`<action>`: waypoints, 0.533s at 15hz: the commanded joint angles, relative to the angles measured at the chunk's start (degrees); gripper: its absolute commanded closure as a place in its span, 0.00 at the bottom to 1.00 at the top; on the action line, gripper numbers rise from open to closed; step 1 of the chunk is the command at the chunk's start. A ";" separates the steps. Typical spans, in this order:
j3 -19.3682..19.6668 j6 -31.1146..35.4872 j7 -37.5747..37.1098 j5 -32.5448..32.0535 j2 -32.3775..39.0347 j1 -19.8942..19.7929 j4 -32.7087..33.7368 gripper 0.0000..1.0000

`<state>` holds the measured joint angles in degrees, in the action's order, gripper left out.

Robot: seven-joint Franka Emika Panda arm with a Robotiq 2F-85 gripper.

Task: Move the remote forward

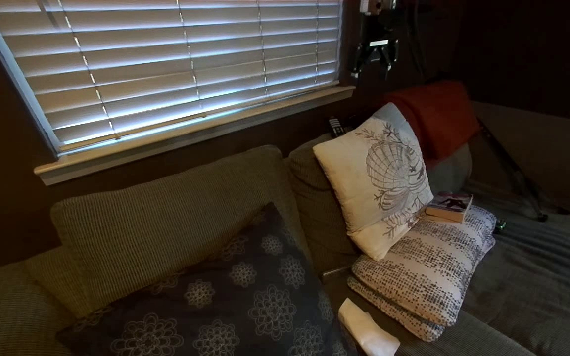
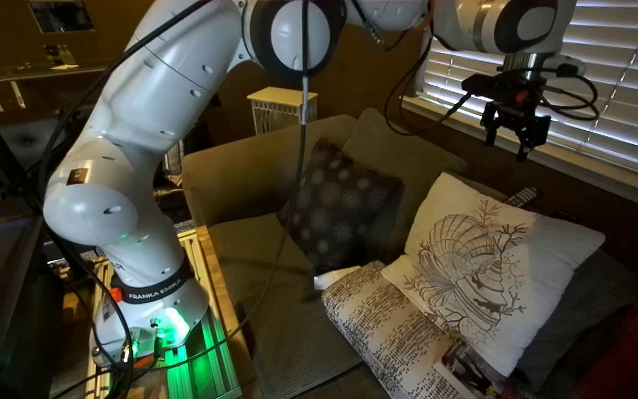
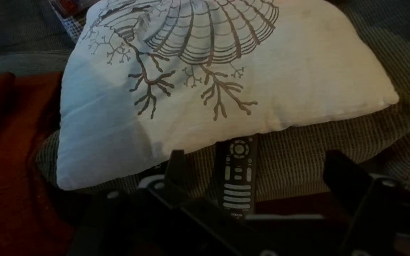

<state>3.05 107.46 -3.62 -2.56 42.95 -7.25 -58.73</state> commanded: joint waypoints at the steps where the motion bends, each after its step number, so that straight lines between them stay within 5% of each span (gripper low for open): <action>1: -0.23 -1.33 2.71 1.44 7.57 -1.08 10.23 0.00; 8: -0.81 10.41 5.35 0.83 16.03 -2.91 16.01 0.00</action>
<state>2.86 113.66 0.11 -2.47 53.90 -8.91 -48.26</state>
